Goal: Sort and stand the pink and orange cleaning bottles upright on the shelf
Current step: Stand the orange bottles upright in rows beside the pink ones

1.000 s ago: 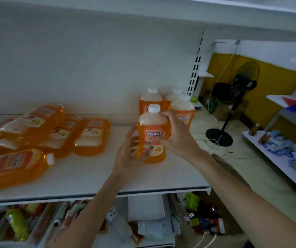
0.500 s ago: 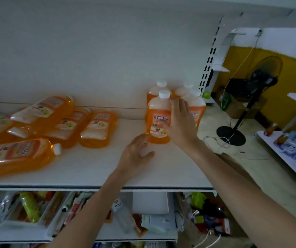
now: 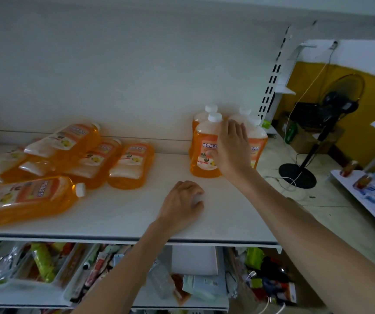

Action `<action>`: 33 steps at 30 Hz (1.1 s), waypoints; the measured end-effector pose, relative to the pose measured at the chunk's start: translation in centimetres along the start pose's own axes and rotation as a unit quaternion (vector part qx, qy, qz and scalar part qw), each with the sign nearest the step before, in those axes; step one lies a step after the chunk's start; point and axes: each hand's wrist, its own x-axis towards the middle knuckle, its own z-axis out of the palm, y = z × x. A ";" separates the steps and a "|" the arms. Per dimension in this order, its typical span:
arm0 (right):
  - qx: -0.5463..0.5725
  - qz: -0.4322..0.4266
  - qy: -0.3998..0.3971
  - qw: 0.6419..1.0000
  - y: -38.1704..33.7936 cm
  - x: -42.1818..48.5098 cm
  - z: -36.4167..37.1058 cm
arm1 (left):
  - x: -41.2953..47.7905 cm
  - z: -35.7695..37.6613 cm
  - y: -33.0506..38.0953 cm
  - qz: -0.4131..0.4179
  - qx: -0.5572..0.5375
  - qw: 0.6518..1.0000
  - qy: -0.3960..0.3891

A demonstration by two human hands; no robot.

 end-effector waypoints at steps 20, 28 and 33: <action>0.201 -0.061 0.051 0.976 -9.2 1.6 1.8 | 0.2 -11.5 -8.4 -0.148 -0.023 0.978 0.144; 0.346 0.104 -0.215 0.907 -11.8 3.0 5.9 | -1.6 -9.2 -9.7 -0.087 0.076 0.981 0.156; 0.438 0.175 -0.260 0.842 -13.7 3.0 7.4 | -1.5 -8.4 -10.0 -0.010 0.083 0.982 0.170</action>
